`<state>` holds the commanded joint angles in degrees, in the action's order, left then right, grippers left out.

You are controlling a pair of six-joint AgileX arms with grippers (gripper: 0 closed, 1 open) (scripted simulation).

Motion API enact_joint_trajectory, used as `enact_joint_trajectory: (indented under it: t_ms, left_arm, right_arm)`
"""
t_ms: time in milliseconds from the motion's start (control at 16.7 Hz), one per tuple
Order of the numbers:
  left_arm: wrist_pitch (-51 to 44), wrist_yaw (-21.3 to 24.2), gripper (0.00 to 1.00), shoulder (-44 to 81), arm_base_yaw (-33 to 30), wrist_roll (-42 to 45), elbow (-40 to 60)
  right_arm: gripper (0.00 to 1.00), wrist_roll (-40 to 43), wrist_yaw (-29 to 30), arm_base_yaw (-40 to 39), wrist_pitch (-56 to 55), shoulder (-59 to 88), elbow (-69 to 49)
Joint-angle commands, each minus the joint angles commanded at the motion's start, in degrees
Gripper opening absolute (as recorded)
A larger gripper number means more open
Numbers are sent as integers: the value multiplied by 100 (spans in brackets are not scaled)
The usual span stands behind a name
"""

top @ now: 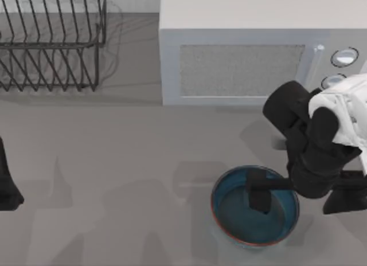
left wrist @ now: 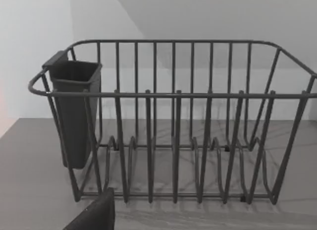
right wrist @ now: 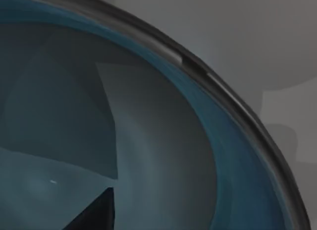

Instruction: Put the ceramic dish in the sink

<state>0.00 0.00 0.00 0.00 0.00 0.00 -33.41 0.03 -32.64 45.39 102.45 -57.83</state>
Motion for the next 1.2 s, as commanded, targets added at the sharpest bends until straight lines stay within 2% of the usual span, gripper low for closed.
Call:
enact_joint_trajectory:
  t_ms: [60,840,1200]
  left_arm:
    - [0,0,100,0,0,0,0]
    - [0,0,100,0,0,0,0]
    - [0,0,100,0,0,0,0]
  right_arm:
    - [100,0,0,0,0,0,0]
    - [2,0,0,0,0,0,0]
    - [0,0,0,0,0,0,0]
